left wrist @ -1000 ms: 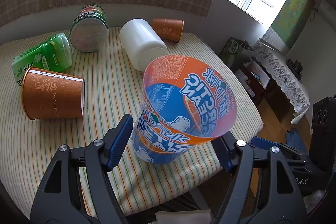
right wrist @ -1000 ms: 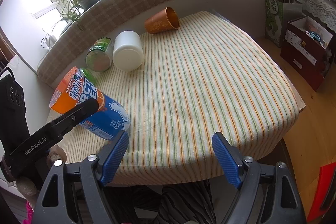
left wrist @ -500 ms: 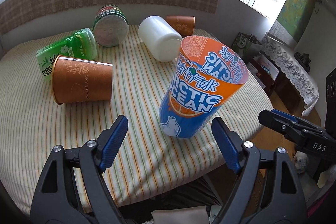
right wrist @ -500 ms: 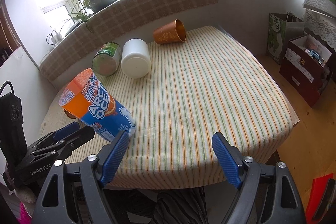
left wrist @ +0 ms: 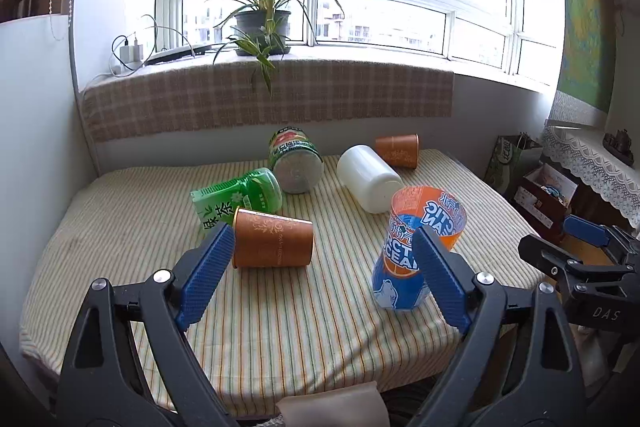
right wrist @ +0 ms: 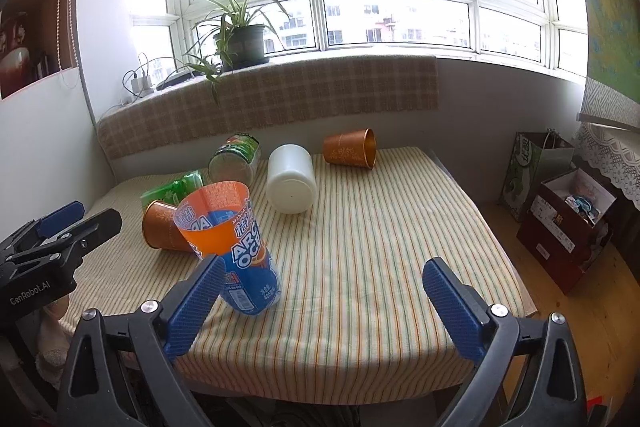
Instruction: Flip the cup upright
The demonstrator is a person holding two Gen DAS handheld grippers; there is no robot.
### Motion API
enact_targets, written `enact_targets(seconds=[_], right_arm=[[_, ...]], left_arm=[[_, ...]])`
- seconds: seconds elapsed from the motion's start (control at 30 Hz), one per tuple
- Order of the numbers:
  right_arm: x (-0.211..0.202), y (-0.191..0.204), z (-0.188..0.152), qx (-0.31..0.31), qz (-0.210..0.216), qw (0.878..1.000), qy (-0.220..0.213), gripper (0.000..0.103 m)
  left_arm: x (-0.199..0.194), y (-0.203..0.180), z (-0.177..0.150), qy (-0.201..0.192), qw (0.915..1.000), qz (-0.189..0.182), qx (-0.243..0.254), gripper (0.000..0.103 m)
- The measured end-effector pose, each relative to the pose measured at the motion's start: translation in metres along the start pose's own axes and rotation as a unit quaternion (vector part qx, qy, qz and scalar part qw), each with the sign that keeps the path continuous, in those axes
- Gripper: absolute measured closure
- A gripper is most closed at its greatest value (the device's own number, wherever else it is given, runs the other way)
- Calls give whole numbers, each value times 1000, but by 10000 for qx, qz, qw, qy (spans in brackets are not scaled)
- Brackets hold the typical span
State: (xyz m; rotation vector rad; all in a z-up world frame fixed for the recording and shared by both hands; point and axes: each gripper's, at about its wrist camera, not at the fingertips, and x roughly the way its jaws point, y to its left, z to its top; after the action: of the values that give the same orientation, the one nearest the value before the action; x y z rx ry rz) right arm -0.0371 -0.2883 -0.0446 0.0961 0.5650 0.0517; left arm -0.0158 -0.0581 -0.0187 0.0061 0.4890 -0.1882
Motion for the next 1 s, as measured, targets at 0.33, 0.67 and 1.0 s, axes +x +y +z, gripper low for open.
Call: enact_targets(seconds=[0.33,0.67,1.0], right_arm=[[-10,4,8,72,-101,9991,-414,0],[-6,1,7,167,-119,9990,-404,0],[0,3,7,159,-91,9993,-312,0]], left_arm=[[-24,-6,12,-424,9990,130,37,1],[-19,-3,11,-342,9992,181,-37,0],[-14,2,11,-288,9993,223,-85,0]])
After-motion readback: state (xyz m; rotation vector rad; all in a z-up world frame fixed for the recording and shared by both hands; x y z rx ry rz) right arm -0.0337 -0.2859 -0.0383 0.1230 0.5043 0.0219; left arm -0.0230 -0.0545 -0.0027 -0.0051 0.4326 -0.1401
